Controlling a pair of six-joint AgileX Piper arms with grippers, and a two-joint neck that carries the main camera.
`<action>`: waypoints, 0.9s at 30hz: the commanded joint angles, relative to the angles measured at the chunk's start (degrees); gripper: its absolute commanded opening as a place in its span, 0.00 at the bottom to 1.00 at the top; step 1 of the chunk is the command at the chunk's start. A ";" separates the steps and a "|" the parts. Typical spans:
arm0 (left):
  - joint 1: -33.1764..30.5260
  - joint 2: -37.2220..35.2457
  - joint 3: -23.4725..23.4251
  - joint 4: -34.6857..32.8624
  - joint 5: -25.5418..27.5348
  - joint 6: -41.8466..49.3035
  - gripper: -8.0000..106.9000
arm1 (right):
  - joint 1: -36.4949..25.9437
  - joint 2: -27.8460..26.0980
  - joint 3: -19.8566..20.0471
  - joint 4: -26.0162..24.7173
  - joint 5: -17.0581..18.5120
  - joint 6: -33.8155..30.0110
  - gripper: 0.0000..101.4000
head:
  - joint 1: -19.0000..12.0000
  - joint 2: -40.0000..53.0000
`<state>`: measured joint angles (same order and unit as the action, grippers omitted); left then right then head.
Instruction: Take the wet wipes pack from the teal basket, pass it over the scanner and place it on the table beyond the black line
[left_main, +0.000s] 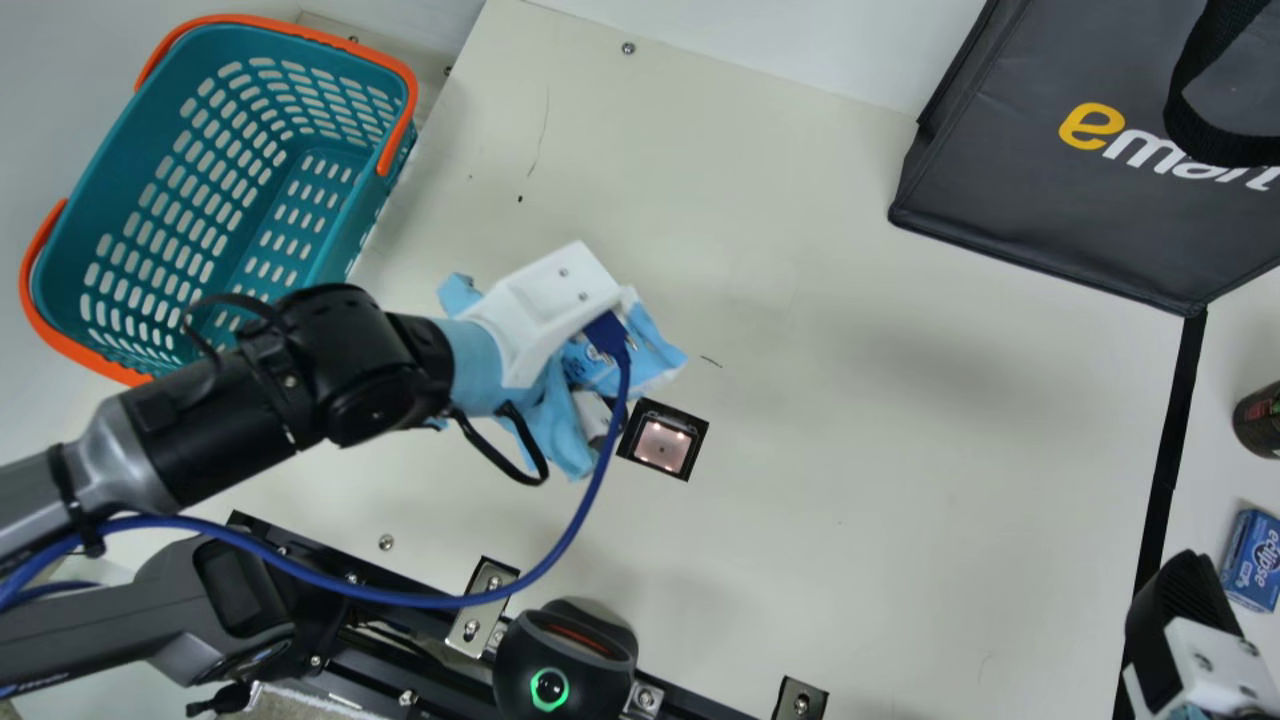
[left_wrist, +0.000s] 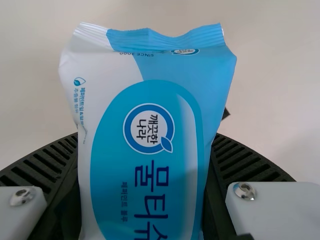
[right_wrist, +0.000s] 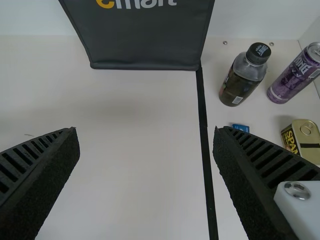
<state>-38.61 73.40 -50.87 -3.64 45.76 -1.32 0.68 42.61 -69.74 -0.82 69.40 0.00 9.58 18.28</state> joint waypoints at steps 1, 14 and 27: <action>-1.73 0.83 0.20 -0.22 -0.72 0.14 0.00 | 0.00 0.00 0.00 0.00 0.00 0.00 0.94 | -1.66 0.14; -6.20 6.57 2.35 -2.53 -6.54 3.62 0.00 | 0.00 0.00 0.00 0.00 0.00 0.00 0.94 | -1.66 0.14; -5.53 12.10 3.69 -4.97 -11.69 8.55 0.03 | 0.00 0.00 0.00 0.00 0.00 0.00 0.94 | -1.66 0.14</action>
<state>-44.26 85.24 -47.26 -8.41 34.30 6.85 0.68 42.61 -69.74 -0.82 69.40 0.00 9.58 18.28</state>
